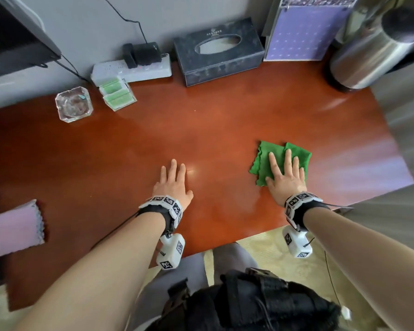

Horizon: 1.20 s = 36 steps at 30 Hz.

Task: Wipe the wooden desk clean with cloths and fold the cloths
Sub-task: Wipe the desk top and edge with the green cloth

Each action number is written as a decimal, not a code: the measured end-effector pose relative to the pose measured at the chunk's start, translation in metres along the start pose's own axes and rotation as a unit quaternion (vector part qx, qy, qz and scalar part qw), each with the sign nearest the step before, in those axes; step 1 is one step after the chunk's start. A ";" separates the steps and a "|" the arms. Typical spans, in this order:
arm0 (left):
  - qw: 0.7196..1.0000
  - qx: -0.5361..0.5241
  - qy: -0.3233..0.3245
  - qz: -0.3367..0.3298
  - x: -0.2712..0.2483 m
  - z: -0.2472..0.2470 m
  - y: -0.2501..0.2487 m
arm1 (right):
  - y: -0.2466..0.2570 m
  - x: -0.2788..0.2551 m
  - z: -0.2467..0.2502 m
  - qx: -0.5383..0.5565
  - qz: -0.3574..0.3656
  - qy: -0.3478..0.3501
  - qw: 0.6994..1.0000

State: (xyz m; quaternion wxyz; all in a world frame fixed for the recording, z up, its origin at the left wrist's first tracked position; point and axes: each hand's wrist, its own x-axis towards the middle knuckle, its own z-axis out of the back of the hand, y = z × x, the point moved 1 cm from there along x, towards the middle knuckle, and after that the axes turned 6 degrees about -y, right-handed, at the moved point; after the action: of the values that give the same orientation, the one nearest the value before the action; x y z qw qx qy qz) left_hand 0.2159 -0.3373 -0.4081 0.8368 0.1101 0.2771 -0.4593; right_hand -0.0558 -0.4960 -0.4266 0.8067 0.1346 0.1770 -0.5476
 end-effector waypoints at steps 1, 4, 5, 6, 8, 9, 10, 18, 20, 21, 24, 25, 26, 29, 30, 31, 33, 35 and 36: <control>1.000 0.007 0.009 -0.004 0.000 0.002 0.002 | -0.005 0.000 0.000 -0.001 -0.005 0.002 1.000; 0.999 0.026 0.033 -0.006 -0.002 0.007 0.005 | -0.002 0.000 0.001 -0.002 -0.015 0.008 1.000; 0.999 0.033 0.038 -0.006 -0.001 0.009 0.004 | 0.003 -0.001 0.002 -0.001 -0.026 0.014 1.000; 0.998 0.037 0.042 -0.008 -0.001 0.010 0.003 | 0.008 -0.002 0.002 0.000 -0.039 0.020 0.999; 0.998 0.037 0.051 -0.012 -0.001 0.010 0.003 | 0.021 -0.006 0.002 -0.002 -0.056 0.032 0.998; 0.998 0.036 0.052 -0.013 -0.001 0.010 0.003 | 0.027 -0.009 0.002 -0.007 -0.052 0.033 0.998; 0.998 0.037 0.049 -0.015 0.000 0.010 0.004 | 0.034 -0.011 0.001 -0.013 -0.040 0.031 0.999; 0.998 0.051 0.000 -0.026 0.005 0.023 0.001 | 0.031 -0.017 -0.001 -0.013 0.046 0.054 0.997; 0.998 0.043 -0.039 -0.019 0.015 0.039 -0.008 | 0.016 -0.012 0.004 -0.003 0.028 0.064 0.998; 0.998 0.038 -0.045 -0.016 0.021 0.046 -0.015 | 0.008 -0.008 0.007 0.011 0.008 0.068 0.998; 0.999 0.015 -0.045 -0.018 0.040 0.059 -0.043 | -0.021 0.003 0.012 0.044 -0.051 0.061 0.996; 0.999 0.004 -0.043 -0.022 0.046 0.060 -0.055 | -0.032 0.008 0.013 0.051 -0.065 0.054 0.995; 0.999 -0.002 -0.038 -0.027 0.050 0.060 -0.069 | -0.044 0.014 0.015 0.059 -0.075 0.046 0.994; 0.999 0.004 -0.018 -0.039 0.058 0.056 -0.114 | -0.085 0.034 0.024 0.084 -0.090 0.024 0.992; 0.999 0.008 -0.011 -0.035 0.060 0.054 -0.129 | -0.100 0.042 0.027 0.089 -0.091 0.019 0.992; 1.000 0.014 -0.006 -0.025 0.063 0.050 -0.146 | -0.117 0.053 0.032 0.093 -0.091 0.011 0.991; 1.000 0.019 0.002 0.013 0.065 0.045 -0.168 | -0.143 0.071 0.042 0.096 -0.092 -0.002 0.991; 0.998 0.016 0.013 0.060 0.071 0.039 -0.194 | -0.173 0.094 0.054 0.103 -0.100 -0.003 0.990; 0.996 0.013 0.018 0.082 0.073 0.038 -0.205 | -0.184 0.105 0.060 0.101 -0.102 0.000 0.990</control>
State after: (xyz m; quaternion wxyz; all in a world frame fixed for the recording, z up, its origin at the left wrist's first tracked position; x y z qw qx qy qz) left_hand 0.0910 -0.5193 -0.4039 0.8651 0.1516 0.2760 -0.3904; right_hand -0.1839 -0.6752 -0.4223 0.7287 0.1960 0.1337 -0.6424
